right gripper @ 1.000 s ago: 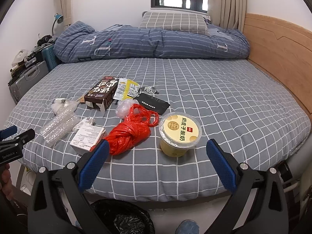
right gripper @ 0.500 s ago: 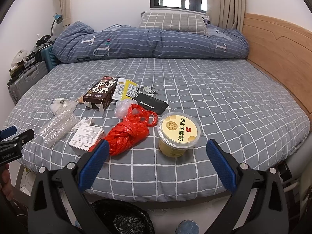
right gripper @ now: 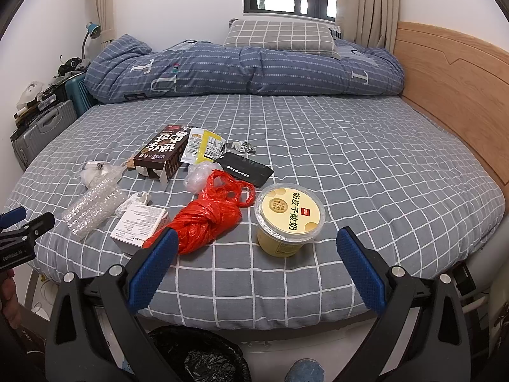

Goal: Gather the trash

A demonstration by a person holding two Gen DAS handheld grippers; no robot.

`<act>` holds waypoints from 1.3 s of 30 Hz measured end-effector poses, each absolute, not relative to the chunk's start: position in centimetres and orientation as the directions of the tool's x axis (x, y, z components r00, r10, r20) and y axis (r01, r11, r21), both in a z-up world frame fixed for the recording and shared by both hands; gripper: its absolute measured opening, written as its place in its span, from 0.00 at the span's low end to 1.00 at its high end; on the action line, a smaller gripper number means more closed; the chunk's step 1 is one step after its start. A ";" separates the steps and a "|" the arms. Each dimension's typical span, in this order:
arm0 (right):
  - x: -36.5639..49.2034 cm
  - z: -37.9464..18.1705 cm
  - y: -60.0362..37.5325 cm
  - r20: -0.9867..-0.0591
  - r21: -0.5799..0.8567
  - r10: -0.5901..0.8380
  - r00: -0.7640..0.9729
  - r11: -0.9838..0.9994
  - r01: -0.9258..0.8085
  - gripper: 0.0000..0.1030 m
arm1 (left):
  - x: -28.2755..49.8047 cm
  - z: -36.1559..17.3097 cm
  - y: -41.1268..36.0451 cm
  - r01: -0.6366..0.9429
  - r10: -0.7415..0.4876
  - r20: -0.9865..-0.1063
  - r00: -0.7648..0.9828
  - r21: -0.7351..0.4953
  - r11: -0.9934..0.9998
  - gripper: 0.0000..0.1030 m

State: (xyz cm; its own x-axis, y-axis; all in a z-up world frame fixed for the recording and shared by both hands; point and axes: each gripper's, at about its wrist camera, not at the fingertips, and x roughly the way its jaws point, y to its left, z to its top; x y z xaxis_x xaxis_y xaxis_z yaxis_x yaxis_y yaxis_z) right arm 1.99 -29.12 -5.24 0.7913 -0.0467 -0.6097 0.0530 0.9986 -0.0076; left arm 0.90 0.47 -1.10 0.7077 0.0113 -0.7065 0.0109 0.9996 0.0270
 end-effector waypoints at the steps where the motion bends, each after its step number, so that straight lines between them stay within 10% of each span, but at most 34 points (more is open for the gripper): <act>1: 2.0 -5.2 -29.1 -0.609 -0.008 -0.047 0.792 0.999 0.053 0.93 | 0.9 -1.1 0.5 0.010 0.011 -0.706 0.709 0.026 1.000 0.94; 39: 3.1 -5.8 -30.2 -0.618 -0.019 -0.073 0.783 0.997 0.078 0.93 | 2.0 -1.8 0.6 -0.003 0.029 -0.717 0.697 0.038 0.999 0.94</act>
State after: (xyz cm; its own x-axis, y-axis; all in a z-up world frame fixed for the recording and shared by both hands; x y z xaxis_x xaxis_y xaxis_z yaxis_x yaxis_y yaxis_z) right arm 3.06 -30.23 -5.84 0.7828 -0.0731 -0.6179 0.0781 0.9968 -0.0191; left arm 1.96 0.65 -1.85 0.6965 0.0291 -0.7170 -0.0025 0.9993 0.0380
